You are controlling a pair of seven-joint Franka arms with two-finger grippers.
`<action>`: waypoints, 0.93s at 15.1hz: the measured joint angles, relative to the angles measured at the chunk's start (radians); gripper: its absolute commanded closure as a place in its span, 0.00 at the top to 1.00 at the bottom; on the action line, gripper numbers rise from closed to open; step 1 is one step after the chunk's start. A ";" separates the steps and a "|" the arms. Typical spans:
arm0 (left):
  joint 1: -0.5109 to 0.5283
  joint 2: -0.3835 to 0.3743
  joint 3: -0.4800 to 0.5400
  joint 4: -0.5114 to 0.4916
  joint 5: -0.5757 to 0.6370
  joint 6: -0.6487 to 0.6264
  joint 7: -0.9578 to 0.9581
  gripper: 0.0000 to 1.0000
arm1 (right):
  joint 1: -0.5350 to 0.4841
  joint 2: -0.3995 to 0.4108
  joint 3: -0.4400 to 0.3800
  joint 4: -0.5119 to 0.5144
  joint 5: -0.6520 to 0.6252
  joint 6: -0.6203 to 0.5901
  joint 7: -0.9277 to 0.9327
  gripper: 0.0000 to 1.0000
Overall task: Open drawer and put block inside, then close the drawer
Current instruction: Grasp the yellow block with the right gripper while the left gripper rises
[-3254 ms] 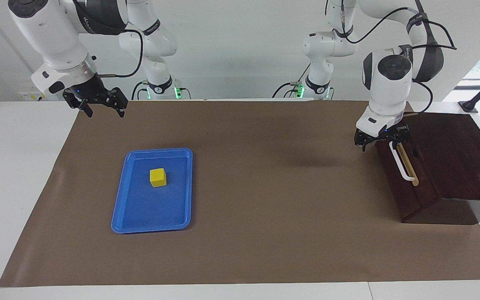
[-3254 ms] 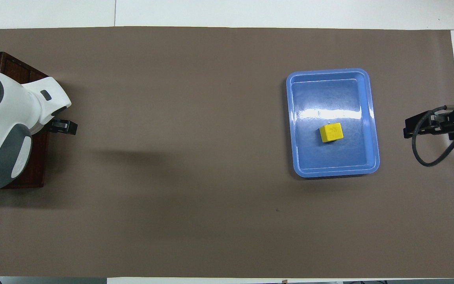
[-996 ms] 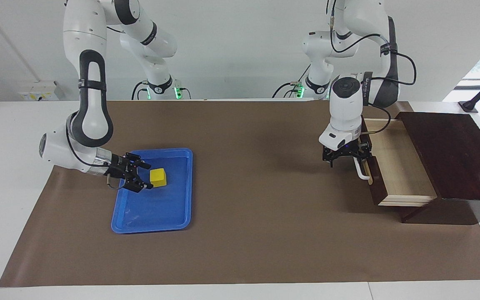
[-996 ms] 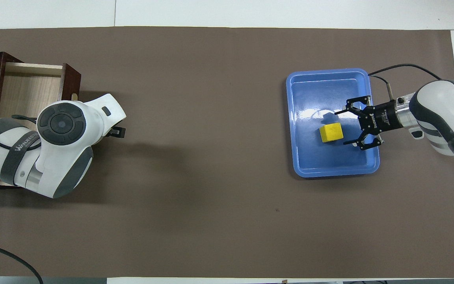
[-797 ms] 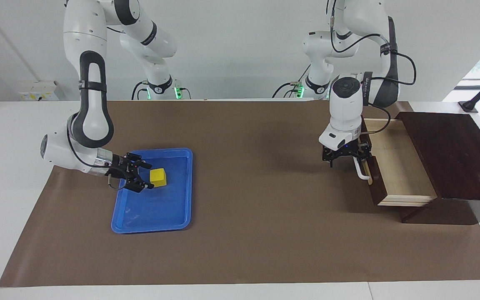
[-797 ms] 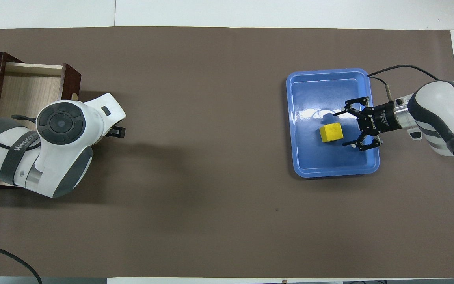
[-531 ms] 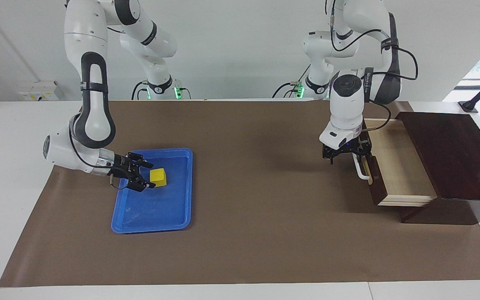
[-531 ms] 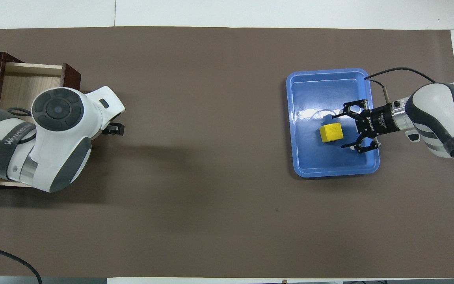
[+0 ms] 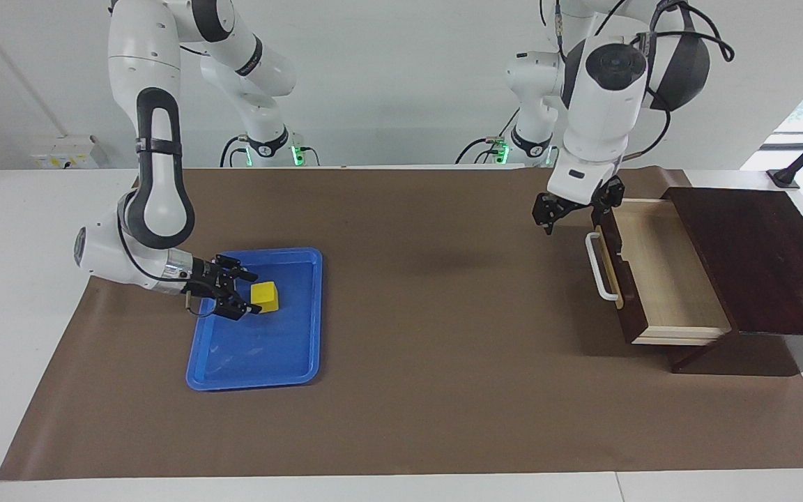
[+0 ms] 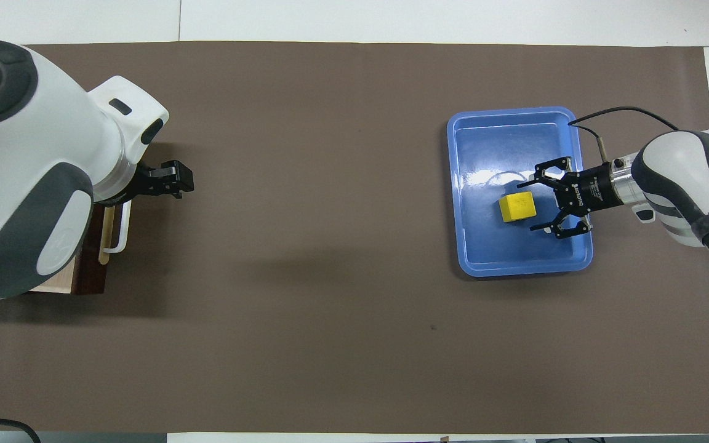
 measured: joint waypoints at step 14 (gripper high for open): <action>0.034 -0.026 -0.164 -0.080 -0.131 0.127 -1.258 1.00 | 0.035 -0.022 0.009 0.108 -0.023 -0.081 0.082 0.00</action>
